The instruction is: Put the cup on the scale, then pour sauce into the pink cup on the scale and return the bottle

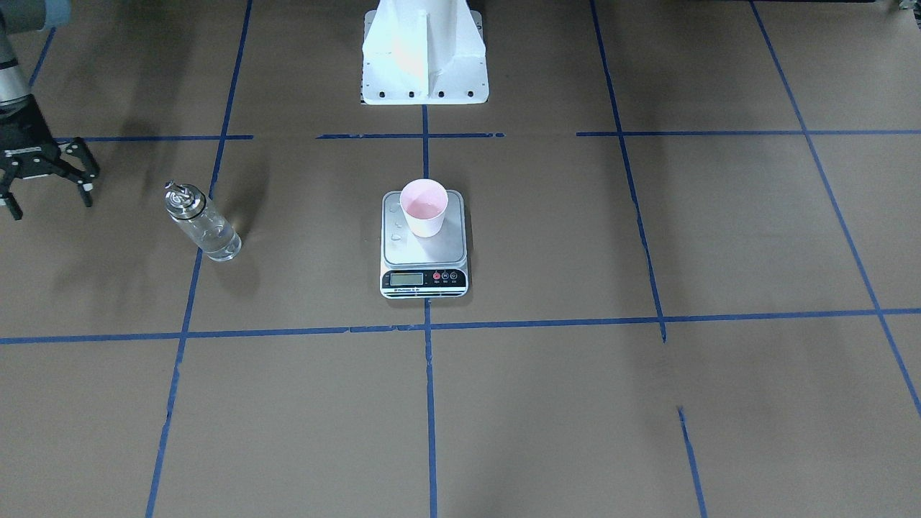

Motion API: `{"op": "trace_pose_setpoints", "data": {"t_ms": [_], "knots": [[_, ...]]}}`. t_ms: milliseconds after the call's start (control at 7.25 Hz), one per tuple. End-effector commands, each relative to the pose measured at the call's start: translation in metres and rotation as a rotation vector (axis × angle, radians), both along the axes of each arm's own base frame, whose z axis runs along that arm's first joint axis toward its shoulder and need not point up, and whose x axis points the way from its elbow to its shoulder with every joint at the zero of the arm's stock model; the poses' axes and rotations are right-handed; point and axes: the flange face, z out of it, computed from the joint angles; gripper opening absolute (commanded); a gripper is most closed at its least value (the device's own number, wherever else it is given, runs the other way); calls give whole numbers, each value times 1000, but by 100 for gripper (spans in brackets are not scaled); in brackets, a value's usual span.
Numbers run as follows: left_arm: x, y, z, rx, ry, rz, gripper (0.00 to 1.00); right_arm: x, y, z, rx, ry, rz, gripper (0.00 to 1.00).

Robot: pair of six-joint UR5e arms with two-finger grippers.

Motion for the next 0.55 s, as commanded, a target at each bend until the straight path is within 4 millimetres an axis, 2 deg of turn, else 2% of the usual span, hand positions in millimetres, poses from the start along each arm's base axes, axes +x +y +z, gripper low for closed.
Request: {"op": "trace_pose_setpoints", "data": {"t_ms": [0, 138, 276, 414], "knots": [[0, 0, 1, -1, 0, 0, 100, 123, -12, 35, -125, -62, -17, 100], [0, 0, 2, -3, 0, 1, 100, 162, -23, 43, -195, -48, -47, 100], [0, 0, 4, -6, 1, 1, 100, 201, -56, 34, -267, -22, -85, 100], [0, 1, 5, -8, -1, 1, 100, 238, -72, 24, -324, 3, -120, 100]]}}
